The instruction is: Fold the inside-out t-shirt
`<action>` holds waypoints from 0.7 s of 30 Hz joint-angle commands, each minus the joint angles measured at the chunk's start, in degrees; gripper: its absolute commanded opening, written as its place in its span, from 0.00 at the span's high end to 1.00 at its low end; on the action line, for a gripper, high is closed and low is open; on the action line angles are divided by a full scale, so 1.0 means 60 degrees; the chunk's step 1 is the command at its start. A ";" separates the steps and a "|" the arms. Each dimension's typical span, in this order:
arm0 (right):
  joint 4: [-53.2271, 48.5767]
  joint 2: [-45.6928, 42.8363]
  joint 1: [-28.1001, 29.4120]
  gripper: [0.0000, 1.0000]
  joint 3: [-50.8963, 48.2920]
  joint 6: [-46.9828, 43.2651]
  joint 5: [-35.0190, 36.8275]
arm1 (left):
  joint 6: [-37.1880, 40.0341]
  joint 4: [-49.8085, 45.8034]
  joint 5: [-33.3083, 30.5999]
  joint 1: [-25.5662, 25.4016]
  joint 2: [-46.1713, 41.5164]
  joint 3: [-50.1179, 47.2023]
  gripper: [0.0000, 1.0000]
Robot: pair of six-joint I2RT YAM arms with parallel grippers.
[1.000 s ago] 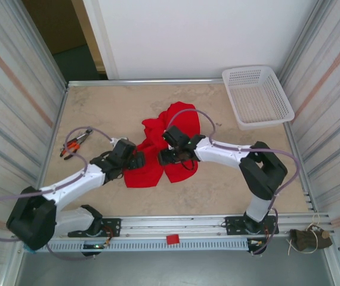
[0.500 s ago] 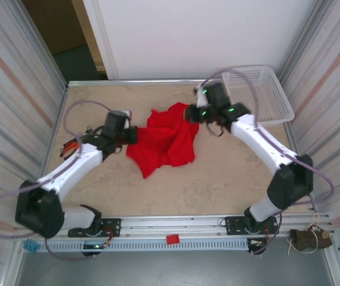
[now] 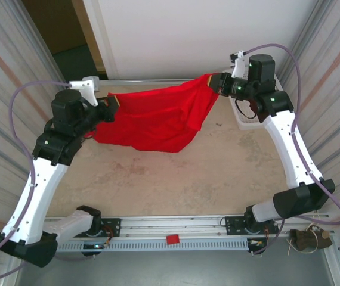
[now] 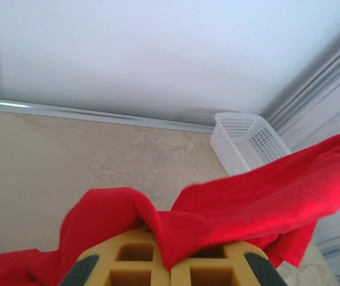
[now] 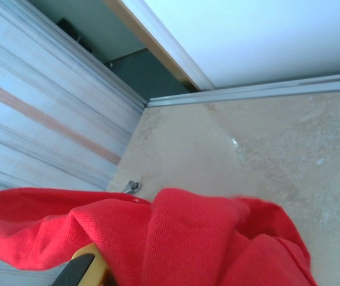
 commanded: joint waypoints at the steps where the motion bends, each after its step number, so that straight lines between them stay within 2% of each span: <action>1: 0.0188 -0.0507 -0.0167 1.00 0.0583 0.0218 -0.0290 | -0.0550 0.0023 0.0351 0.0029 -0.0140 0.0496 1.00; 7: 0.0595 0.0250 -0.0286 1.00 0.0557 0.0295 -0.0083 | -0.1261 0.0226 0.0114 0.0028 0.0436 0.0305 1.00; 10: 0.0828 0.1621 -0.0350 1.00 0.1289 0.0374 0.0321 | -0.1901 0.0470 0.0065 0.0051 0.1061 0.0023 1.00; 13: 0.0687 0.3788 -0.0381 1.00 0.3278 0.0460 0.0479 | -0.2629 0.0944 0.0180 0.0280 0.1855 -0.0404 1.00; 14: 0.0387 0.4714 -0.0397 0.88 0.4254 0.0421 0.0260 | -0.2932 0.1160 0.0210 0.0447 0.2132 -0.0590 1.00; 15: -0.0162 0.5537 -0.0411 0.65 0.5262 0.0416 0.0118 | -0.3111 0.1359 0.0242 0.0620 0.2367 -0.0746 1.00; 16: -0.1022 0.6457 -0.0398 0.49 0.6527 0.0340 0.0038 | -0.3327 0.1524 0.0243 0.0860 0.2656 -0.0918 1.00; 17: -0.1900 0.7173 -0.0369 0.44 0.7603 0.0240 0.0050 | -0.3532 0.1706 0.0321 0.1136 0.2960 -0.1070 1.00; 18: -0.2354 0.7498 -0.0294 0.42 0.8089 0.0179 0.0155 | -0.3607 0.1893 0.0436 0.1385 0.3220 -0.1166 0.92; 19: -0.2428 0.7442 -0.0159 0.41 0.7904 0.0044 0.0242 | -0.3620 0.2044 0.0675 0.1686 0.3525 -0.1245 0.75; 20: -0.2199 0.7055 0.0040 0.41 0.7209 -0.0158 0.0382 | -0.3604 0.2035 0.0924 0.1945 0.3806 -0.1244 0.62; 21: -0.1877 0.6552 0.0223 0.40 0.6351 -0.0365 0.0605 | -0.3441 0.2001 0.1083 0.2106 0.3984 -0.1250 0.54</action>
